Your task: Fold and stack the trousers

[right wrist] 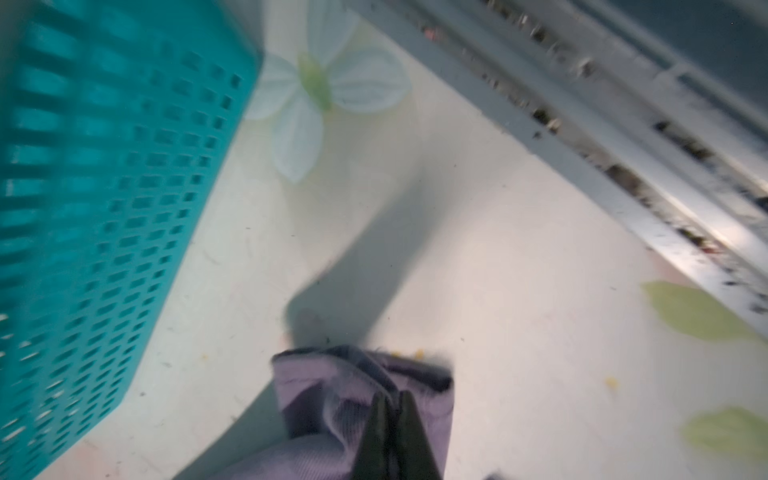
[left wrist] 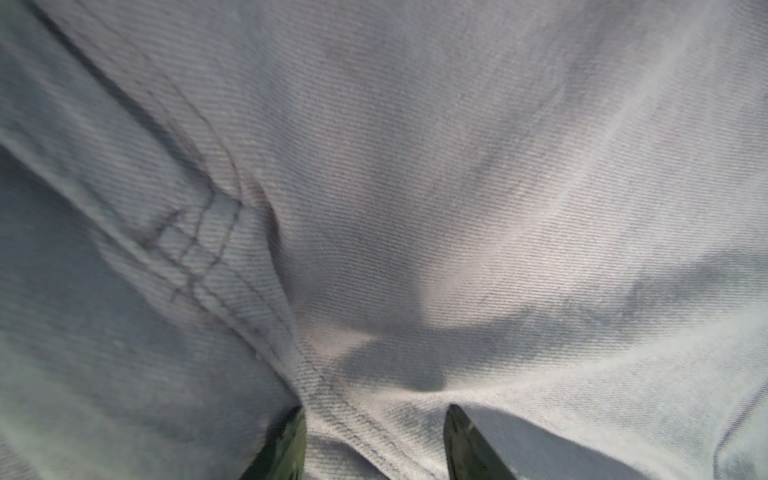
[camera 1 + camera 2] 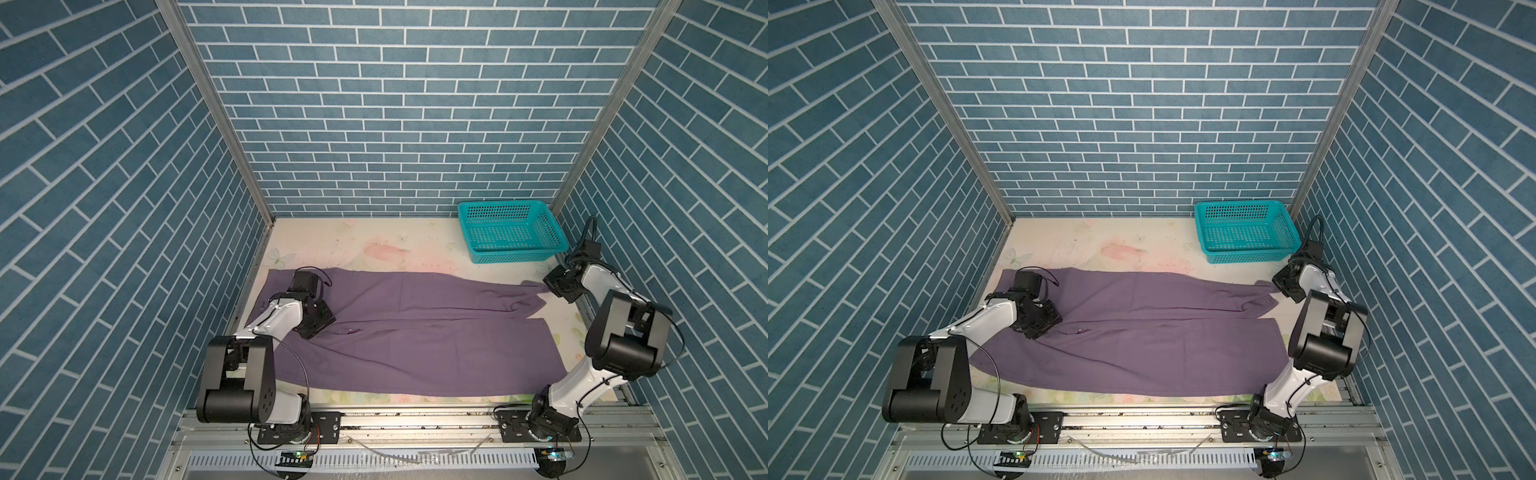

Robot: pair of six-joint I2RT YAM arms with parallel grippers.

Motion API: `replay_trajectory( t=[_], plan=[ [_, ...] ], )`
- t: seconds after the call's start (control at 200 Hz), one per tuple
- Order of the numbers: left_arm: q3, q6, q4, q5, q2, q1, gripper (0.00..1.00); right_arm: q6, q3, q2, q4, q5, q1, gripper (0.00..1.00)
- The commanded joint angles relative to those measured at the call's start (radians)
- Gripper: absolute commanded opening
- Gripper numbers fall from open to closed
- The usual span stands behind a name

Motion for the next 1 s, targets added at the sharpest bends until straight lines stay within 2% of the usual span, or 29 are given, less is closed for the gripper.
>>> replay_trajectory(
  t=[0.0, 0.145, 0.34, 0.41, 0.455, 0.575, 0.725, 0.76, 0.935, 0.995],
  plan=[
    [0.002, -0.003, -0.006, -0.008, -0.005, 0.005, 0.55, 0.050, -0.037, -0.143, -0.057, 0.110, -0.010, 0.00],
    [-0.001, 0.002, -0.003, -0.010, -0.004, 0.005, 0.55, 0.046, 0.030, -0.146, -0.130, 0.122, -0.019, 0.00],
    [0.011, 0.001, -0.006, -0.011, -0.001, 0.005, 0.55, 0.079, 0.189, 0.043, -0.112, 0.057, -0.019, 0.00],
    [0.021, 0.001, -0.011, -0.015, -0.003, 0.005, 0.55, 0.084, 0.247, 0.116, -0.095, 0.041, -0.019, 0.18],
    [0.031, 0.005, -0.017, -0.018, -0.003, 0.005, 0.55, 0.081, 0.284, 0.152, -0.089, 0.038, -0.018, 0.25],
    [0.060, 0.019, -0.037, -0.032, -0.004, 0.005, 0.55, 0.069, 0.332, 0.177, -0.083, 0.032, -0.017, 0.28],
    [0.106, 0.026, -0.051, -0.027, 0.009, 0.006, 0.55, 0.037, 0.249, 0.095, -0.074, 0.030, -0.011, 0.30],
    [0.117, 0.025, -0.053, -0.024, 0.010, 0.005, 0.56, 0.026, 0.210, 0.061, -0.068, 0.027, -0.006, 0.27],
    [0.170, 0.018, -0.049, -0.021, 0.014, -0.004, 0.57, -0.011, -0.023, -0.085, -0.026, -0.008, 0.033, 0.02],
    [0.199, 0.023, -0.047, -0.027, 0.040, -0.017, 0.57, -0.011, -0.095, -0.101, -0.002, -0.055, 0.042, 0.00]
  ],
)
